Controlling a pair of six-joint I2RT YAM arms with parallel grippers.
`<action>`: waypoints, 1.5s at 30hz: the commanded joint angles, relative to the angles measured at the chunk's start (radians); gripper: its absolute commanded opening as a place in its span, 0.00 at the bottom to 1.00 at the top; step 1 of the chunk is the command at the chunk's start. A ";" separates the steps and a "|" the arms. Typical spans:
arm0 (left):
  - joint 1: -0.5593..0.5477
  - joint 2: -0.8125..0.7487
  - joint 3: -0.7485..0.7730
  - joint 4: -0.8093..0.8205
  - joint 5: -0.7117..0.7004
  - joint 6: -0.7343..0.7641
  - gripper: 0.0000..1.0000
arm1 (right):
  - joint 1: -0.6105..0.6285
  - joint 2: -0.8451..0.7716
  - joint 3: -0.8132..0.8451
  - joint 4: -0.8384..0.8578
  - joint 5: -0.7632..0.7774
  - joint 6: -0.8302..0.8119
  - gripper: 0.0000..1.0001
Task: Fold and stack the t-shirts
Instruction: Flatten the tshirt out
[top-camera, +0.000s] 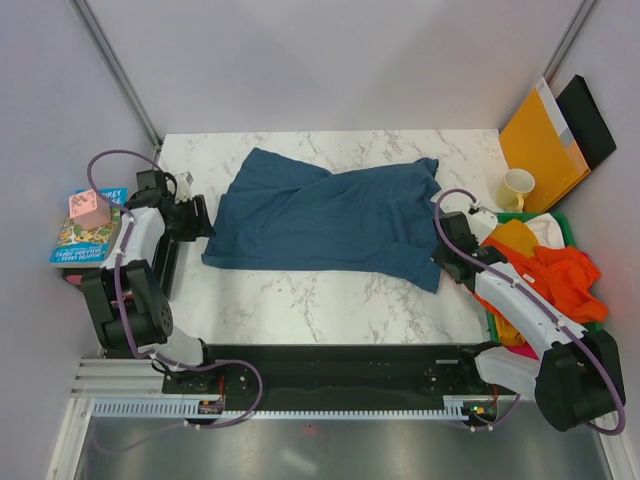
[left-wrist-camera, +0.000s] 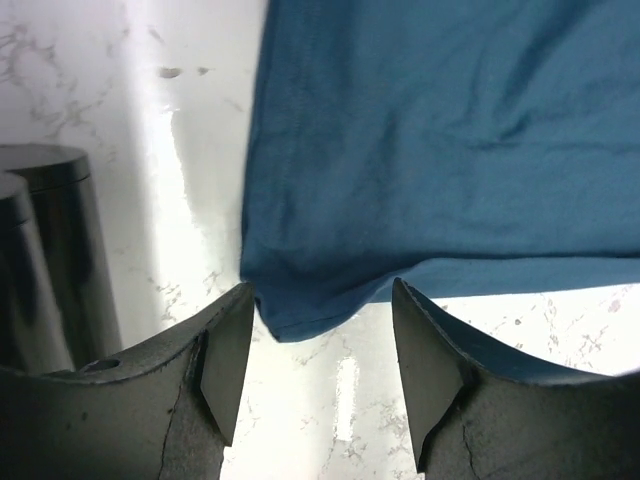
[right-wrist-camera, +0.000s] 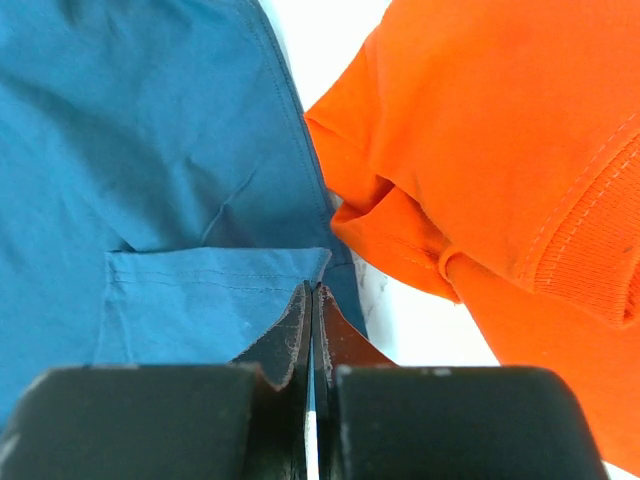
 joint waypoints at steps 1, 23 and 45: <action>0.005 0.004 -0.004 -0.013 -0.025 -0.036 0.65 | 0.005 -0.012 -0.005 -0.011 0.024 -0.042 0.00; 0.005 0.080 -0.055 -0.096 -0.019 0.090 0.24 | 0.003 0.008 -0.023 0.020 -0.008 -0.079 0.00; 0.005 -0.015 -0.090 -0.101 -0.024 0.138 0.62 | 0.025 0.000 -0.045 0.031 -0.013 -0.066 0.00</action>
